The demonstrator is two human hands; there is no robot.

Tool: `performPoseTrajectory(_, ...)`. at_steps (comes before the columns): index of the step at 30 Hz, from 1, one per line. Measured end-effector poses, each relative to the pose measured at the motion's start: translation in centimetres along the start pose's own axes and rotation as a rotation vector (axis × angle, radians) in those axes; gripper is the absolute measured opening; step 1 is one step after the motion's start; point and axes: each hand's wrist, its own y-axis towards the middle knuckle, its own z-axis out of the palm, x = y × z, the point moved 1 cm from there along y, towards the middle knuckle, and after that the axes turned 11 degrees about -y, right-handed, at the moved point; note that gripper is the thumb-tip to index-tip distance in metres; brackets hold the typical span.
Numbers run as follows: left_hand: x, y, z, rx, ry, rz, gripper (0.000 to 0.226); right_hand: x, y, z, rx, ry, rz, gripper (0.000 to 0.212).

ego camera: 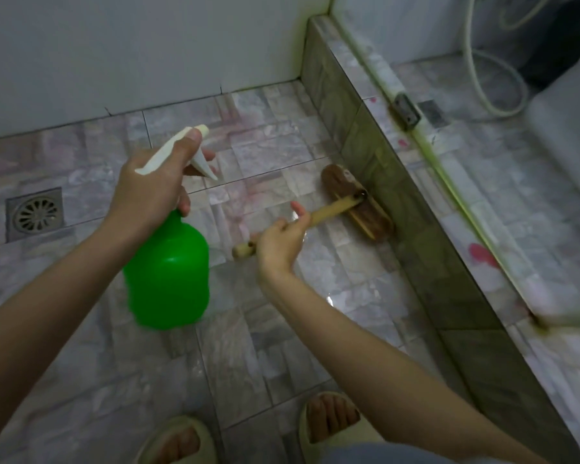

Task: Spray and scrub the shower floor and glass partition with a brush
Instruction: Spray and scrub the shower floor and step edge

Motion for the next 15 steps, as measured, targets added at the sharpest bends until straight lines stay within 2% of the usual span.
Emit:
performPoseTrajectory(3,-0.1,0.0,-0.5,-0.009,-0.001,-0.012,0.029,1.2,2.9,-1.6,0.143,-0.125,-0.151,0.022)
performPoseTrajectory(5,-0.1,0.2,-1.0,-0.051,-0.03,-0.002,0.027,2.0,4.2,-3.6,0.244,-0.342,-0.427,0.022)
performPoseTrajectory(7,-0.1,0.3,-1.3,-0.073,-0.055,0.0,0.025,2.7,5.9,-5.2,0.255,-0.836,-0.754,0.032)
performPoseTrajectory(9,-0.2,0.3,-1.1,-0.076,-0.042,-0.001,0.022,3.4,7.4,-6.0,0.119,-1.378,-0.957,0.032)
performPoseTrajectory(11,-0.4,0.2,-0.8,-0.078,-0.023,-0.005,0.02,3.9,8.6,-6.1,0.017,-1.572,-1.037,0.029)
performPoseTrajectory(13,-0.4,0.3,-0.5,-0.071,-0.03,0.0,0.019,4.2,10.1,-5.6,-0.04,-1.628,-1.103,0.03)
performPoseTrajectory(15,-0.3,0.3,-0.2,-0.069,-0.052,-0.004,0.022,4.8,11.3,-5.3,0.086,-1.622,-1.027,0.027)
